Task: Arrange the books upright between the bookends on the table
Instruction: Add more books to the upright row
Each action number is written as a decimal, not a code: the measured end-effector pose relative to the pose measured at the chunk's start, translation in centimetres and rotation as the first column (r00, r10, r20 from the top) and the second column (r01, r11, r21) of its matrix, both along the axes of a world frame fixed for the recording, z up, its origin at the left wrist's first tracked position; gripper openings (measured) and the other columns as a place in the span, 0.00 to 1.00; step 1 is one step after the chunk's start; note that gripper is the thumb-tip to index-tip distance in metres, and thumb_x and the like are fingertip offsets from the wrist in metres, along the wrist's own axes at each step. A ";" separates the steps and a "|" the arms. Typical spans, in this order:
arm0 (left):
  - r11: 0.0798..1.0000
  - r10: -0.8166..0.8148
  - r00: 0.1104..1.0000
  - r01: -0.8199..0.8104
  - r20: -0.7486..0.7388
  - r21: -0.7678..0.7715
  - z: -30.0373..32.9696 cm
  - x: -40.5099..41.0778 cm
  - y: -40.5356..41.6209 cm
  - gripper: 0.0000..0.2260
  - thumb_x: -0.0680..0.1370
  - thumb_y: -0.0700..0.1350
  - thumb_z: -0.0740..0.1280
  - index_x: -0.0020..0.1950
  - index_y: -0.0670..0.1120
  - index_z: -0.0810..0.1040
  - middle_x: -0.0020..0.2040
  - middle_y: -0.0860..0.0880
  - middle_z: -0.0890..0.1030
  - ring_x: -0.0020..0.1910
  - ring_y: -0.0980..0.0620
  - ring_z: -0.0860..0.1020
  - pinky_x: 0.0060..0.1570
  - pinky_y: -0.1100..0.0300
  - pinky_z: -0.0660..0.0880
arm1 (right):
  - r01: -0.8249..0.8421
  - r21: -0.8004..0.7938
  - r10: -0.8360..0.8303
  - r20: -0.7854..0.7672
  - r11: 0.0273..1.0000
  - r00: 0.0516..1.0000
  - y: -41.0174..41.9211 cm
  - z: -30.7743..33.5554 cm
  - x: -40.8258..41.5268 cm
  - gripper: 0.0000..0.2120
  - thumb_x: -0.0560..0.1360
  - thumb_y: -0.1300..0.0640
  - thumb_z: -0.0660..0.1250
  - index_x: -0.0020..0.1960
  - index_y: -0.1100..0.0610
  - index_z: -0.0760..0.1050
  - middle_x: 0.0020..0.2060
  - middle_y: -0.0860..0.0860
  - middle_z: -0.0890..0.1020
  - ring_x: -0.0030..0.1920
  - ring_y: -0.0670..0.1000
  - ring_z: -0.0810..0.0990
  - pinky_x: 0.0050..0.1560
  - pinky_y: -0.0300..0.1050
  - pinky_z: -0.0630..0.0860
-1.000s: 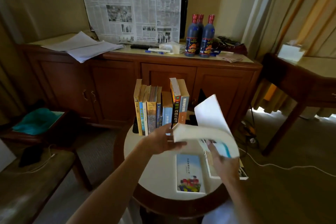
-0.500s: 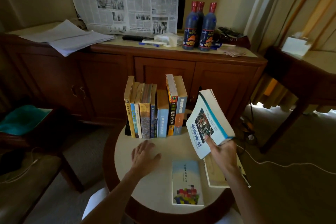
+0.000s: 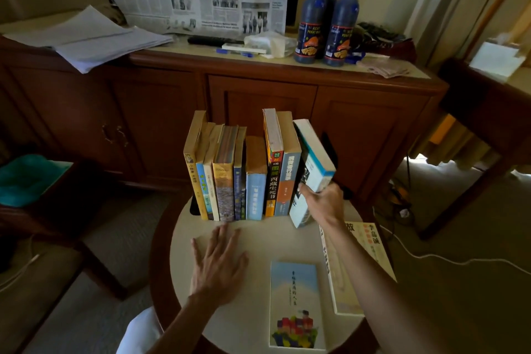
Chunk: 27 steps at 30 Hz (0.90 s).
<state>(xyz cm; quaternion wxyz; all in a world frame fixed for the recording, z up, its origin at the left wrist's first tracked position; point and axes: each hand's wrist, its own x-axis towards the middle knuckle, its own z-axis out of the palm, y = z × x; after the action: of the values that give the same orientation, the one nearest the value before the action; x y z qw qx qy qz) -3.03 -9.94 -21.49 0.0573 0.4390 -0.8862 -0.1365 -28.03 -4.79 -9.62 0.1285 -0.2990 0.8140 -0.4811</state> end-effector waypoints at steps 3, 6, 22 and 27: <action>1.000 0.003 1.000 -0.003 -0.003 0.001 0.0 0.0 -0.1 0.31 0.78 0.68 0.40 0.77 0.60 0.35 0.79 0.53 0.34 0.78 0.52 0.33 0.73 0.36 0.31 | -0.136 0.045 0.130 0.117 0.990 0.985 -0.6 -0.4 -0.7 0.19 0.74 0.53 0.73 0.60 0.63 0.76 0.51 0.56 0.84 0.40 0.48 0.83 0.35 0.42 0.81; 1.000 -0.002 1.000 0.002 -0.021 0.003 0.0 0.0 0.0 0.31 0.77 0.69 0.39 0.77 0.60 0.36 0.79 0.53 0.34 0.78 0.53 0.33 0.73 0.36 0.31 | -0.375 0.182 0.328 0.242 0.909 0.913 0.2 -0.6 -1.1 0.18 0.75 0.57 0.71 0.63 0.57 0.73 0.55 0.53 0.82 0.49 0.46 0.81 0.43 0.38 0.78; 1.000 0.027 1.000 -0.027 -0.003 0.001 0.1 -0.2 -0.2 0.29 0.78 0.68 0.39 0.78 0.63 0.38 0.79 0.57 0.34 0.77 0.57 0.31 0.72 0.41 0.27 | -0.401 0.220 0.376 0.148 0.889 0.915 -1.8 -2.6 -3.0 0.24 0.68 0.50 0.78 0.59 0.55 0.73 0.48 0.44 0.79 0.48 0.43 0.80 0.38 0.30 0.74; 0.999 0.033 0.999 -0.033 0.002 0.002 0.2 -0.1 -0.1 0.28 0.79 0.68 0.40 0.78 0.64 0.38 0.79 0.57 0.34 0.76 0.57 0.31 0.71 0.41 0.25 | -0.379 0.190 0.355 0.147 0.906 0.923 -2.2 -3.3 -2.9 0.28 0.68 0.46 0.78 0.62 0.57 0.74 0.52 0.48 0.81 0.50 0.47 0.82 0.45 0.39 0.80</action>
<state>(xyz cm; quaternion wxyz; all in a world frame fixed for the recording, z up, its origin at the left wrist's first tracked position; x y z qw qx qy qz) -3.10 -10.07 -21.29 0.0581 0.4539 -0.8787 -0.1358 -30.93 -7.02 -12.97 0.2924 -0.4047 0.7821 -0.3728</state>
